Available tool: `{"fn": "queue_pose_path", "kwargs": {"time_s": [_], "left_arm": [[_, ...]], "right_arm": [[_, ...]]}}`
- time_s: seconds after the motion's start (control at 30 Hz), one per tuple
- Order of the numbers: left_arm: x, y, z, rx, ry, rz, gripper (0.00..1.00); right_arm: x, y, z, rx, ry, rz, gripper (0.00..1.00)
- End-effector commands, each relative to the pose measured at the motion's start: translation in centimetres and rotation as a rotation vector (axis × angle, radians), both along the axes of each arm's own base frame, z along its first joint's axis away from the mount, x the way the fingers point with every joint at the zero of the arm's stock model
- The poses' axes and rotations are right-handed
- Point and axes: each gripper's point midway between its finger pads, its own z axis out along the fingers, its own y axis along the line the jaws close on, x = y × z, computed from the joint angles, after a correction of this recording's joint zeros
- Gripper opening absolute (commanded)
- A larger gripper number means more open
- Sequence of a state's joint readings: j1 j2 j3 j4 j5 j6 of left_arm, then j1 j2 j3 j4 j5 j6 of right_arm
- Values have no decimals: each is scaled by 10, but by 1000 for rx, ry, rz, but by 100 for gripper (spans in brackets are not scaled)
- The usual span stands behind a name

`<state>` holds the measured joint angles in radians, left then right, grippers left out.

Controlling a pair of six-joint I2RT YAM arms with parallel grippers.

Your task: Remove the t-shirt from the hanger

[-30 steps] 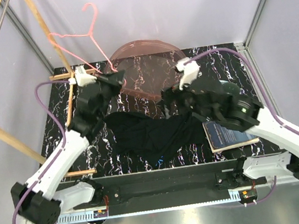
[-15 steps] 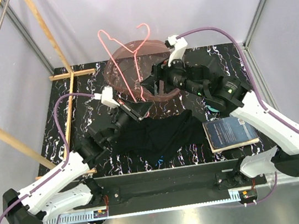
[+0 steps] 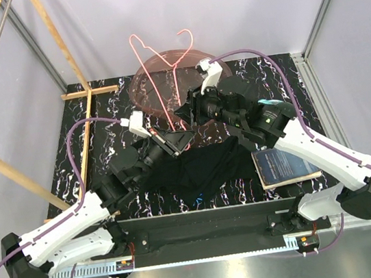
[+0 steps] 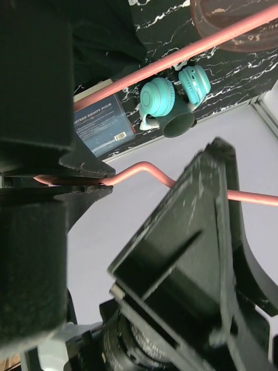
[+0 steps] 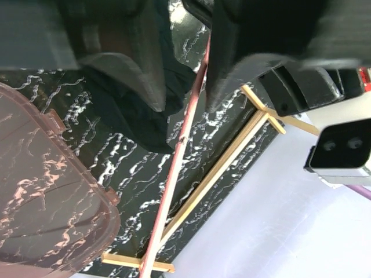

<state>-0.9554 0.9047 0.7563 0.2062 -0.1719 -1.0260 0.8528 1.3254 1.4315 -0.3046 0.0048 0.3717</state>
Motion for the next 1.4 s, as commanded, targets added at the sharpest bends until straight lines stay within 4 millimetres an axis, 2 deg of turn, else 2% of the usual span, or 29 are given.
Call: {"fn": "queue_pose_path", "kwargs": {"time_s": [0.0,0.07,0.1,0.13,0.17,0.2,0.23,0.3,0.33,0.43,0.53,0.6,0.63,0.7,0.73,0.77,0.83,0.87,1.03,1.13,1.37], "left_arm": [[-3,5,33,-99,-65,18,0],[-6,3,35,-95,-69,3,0],[-6,2,34,-86,-74,0,0],[-8,1,34,-83,-78,-12,0],[-9,0,31,-73,-73,-18,2],[-11,2,31,-72,-71,-23,9],[-13,2,26,-61,-65,-32,22],[-19,3,16,-45,-26,-50,34],[-25,6,16,-54,-24,-69,46],[-40,14,18,-40,-27,-94,55],[-43,21,28,-28,-47,-81,58],[-38,22,35,-9,-70,-53,58],[-36,23,49,-22,-86,-42,56],[-25,17,56,-12,-90,-6,51],[-22,17,71,-42,-109,6,50],[-16,8,67,-27,-99,12,47],[-7,6,78,-28,-113,46,42],[-2,3,76,-13,-111,60,40],[14,16,73,-27,-92,179,29],[17,19,69,-47,-91,202,30],[19,11,66,-52,-74,189,36]], "right_arm": [[-4,3,33,117,-64,21,35],[-2,3,31,119,-68,11,26],[-1,3,30,120,-69,6,8],[-1,3,29,112,-78,9,0],[0,2,29,106,-85,10,0],[-1,2,29,98,-94,15,0],[-1,-2,29,83,-114,12,0],[2,-8,27,70,-128,2,0],[1,-12,28,58,-147,7,0],[4,-23,21,15,-168,20,0],[-6,-23,14,-37,-190,110,0],[-21,-20,7,-66,-190,200,0],[-28,-19,6,-67,-188,233,0],[-41,-21,4,-64,-175,285,0],[-45,-21,3,-62,-170,301,0],[-51,-21,1,-61,-159,325,0],[-60,-25,-3,-69,-138,347,0],[-61,-26,-5,-75,-127,350,0],[-72,-38,-15,-114,-94,355,0],[-74,-43,-15,-123,-95,346,0],[-76,-42,-13,-125,-89,358,0]]}}
